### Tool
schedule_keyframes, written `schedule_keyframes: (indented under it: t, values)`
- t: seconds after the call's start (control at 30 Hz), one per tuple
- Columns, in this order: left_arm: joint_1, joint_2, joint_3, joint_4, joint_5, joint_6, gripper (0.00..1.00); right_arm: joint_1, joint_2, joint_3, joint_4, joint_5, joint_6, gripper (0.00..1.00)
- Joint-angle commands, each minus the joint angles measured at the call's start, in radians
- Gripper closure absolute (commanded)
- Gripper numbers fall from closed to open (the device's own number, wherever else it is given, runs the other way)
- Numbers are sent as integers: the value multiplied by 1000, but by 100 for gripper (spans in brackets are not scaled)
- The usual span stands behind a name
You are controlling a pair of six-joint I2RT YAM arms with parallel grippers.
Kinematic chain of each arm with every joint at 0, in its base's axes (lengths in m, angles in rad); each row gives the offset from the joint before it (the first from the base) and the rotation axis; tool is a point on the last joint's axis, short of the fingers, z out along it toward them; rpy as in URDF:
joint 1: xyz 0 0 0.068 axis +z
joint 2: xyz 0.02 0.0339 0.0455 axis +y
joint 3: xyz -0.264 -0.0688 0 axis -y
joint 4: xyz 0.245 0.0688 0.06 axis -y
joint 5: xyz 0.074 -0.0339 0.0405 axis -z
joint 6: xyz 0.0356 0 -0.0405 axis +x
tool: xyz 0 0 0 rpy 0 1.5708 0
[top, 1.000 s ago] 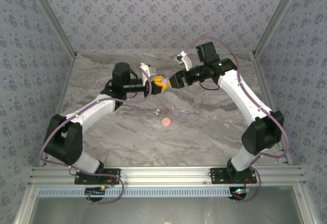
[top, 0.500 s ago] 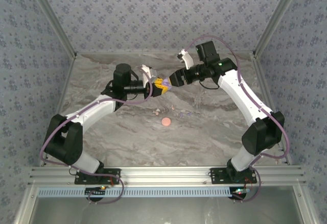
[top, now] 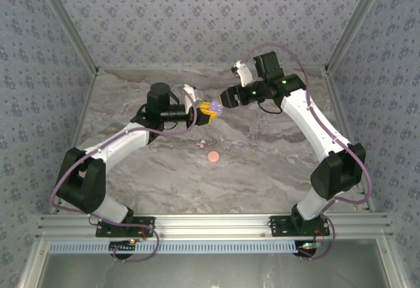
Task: Insert wireless bluetooth earbuds into charging case
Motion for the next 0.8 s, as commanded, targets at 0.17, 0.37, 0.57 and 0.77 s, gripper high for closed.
schedule_keyframes:
  t: [0.17, 0.37, 0.57, 0.77]
  values:
    - [-5, -17, -34, 61, -135, -72, 85, -93, -46, -53, -30, 150, 124, 35]
    - [-13, -71, -81, 43, -196, -108, 85, -140, -60, -176, -74, 141, 124, 35]
    - [-38, -125, -119, 20, -257, -134, 84, -146, -78, -322, -59, 129, 131, 39]
    - [-60, -158, -129, 20, -309, -161, 84, -143, -44, -423, -2, 101, 158, 47]
